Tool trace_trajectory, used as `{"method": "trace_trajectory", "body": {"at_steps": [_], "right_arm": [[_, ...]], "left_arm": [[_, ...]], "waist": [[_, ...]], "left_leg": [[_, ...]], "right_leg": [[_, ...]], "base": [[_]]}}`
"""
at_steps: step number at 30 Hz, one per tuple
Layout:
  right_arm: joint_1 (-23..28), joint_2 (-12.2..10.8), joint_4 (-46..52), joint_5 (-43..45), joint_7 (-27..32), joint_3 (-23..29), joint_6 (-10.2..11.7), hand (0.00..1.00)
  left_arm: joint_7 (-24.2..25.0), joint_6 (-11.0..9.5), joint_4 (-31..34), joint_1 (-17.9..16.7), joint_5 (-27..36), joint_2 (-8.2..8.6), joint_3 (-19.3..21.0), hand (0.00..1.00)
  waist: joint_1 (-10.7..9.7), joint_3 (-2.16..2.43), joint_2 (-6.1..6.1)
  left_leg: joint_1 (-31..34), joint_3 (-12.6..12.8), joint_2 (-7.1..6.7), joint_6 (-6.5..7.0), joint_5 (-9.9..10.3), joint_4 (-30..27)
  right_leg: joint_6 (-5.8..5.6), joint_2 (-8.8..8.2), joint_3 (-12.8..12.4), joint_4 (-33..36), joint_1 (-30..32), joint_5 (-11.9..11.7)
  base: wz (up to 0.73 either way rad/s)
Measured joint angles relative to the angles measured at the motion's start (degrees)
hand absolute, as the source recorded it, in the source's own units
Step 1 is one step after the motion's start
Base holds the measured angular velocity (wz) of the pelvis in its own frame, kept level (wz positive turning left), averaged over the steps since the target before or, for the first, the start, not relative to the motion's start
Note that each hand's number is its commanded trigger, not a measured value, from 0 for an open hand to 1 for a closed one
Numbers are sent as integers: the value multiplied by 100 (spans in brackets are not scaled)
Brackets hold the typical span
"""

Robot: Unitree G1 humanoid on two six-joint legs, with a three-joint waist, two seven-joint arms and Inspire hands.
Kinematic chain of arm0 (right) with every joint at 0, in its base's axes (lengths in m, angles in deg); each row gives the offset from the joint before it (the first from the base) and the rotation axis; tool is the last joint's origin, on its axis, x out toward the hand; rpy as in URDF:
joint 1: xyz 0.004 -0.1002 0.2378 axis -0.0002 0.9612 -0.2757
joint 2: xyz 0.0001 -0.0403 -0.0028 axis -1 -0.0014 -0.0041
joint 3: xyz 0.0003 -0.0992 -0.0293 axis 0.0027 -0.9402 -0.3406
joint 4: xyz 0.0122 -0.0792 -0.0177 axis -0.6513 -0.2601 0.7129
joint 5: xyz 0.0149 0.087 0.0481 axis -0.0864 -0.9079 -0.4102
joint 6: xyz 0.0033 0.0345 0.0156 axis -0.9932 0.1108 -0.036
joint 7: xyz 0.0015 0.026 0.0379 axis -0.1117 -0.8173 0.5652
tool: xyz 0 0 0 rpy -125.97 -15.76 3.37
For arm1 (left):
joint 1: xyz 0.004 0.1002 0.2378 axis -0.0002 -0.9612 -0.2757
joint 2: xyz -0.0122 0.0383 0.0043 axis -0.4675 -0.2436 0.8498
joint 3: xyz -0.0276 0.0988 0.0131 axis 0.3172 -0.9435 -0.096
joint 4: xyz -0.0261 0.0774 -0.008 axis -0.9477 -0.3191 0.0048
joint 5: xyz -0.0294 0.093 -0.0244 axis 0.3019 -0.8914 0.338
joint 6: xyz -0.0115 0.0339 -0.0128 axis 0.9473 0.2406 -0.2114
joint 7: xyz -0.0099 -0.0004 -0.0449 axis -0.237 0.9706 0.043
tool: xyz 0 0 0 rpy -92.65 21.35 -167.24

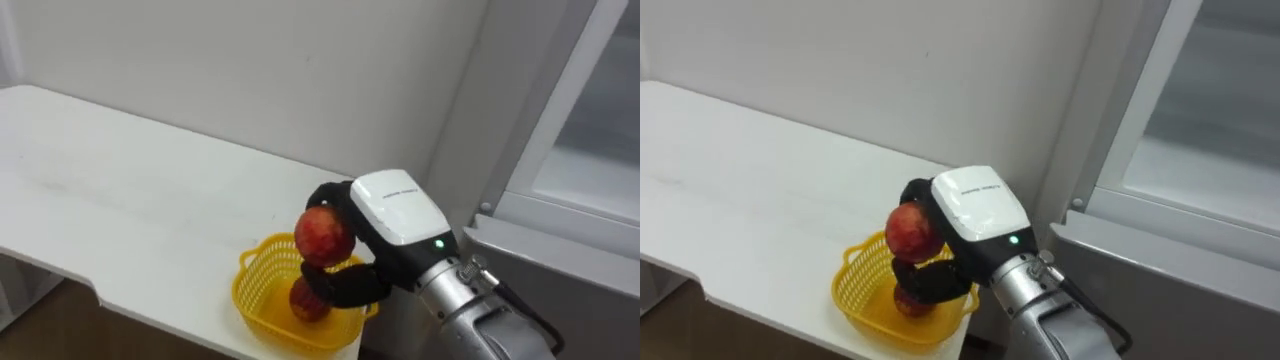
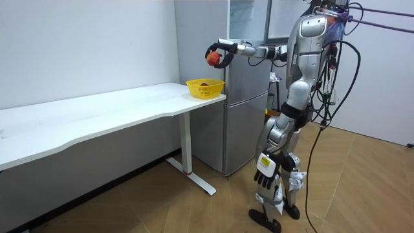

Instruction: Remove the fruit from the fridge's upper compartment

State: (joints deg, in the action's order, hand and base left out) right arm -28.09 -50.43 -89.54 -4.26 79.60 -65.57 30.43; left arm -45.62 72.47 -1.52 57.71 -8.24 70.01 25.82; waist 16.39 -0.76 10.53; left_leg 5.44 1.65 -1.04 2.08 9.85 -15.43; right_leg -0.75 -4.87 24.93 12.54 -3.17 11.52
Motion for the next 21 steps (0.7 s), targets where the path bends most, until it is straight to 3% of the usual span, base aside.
{"method": "trace_trajectory", "body": {"at_steps": [3, 7, 10, 21], "right_arm": [[-1, -2, -289, 2, -11, -53, -7, 100], [-14, -2, -654, 90, -65, -60, -174, 100], [-19, -2, -804, 143, -87, -60, -228, 100], [-25, -2, -936, 140, -87, -78, -408, 100]], "left_arm": [[2, 19, 35, -7, 0, -14, 2, 0], [33, 21, 219, -11, -5, -17, 20, 0], [125, 67, 221, -8, -4, -24, 19, 0], [145, 119, 243, -25, -2, -26, 14, 0]], "waist": [[69, -23, -2], [152, -76, -13], [152, -77, -10], [171, -71, 3]], "left_leg": [[9, 6, 5, 0, 0, 9], [70, -8, 6, -1, 2, 5], [89, -29, 3, -2, 2, 5], [95, -32, 1, -2, 2, -3]], "right_leg": [[-1, -5, 49, 1, 8, 0], [-1, -5, 92, 0, 31, 0], [-3, -15, 219, -2, 32, 1], [-3, -10, 229, -2, 29, 1]], "base": [[1], [2], [4], [0]]}}
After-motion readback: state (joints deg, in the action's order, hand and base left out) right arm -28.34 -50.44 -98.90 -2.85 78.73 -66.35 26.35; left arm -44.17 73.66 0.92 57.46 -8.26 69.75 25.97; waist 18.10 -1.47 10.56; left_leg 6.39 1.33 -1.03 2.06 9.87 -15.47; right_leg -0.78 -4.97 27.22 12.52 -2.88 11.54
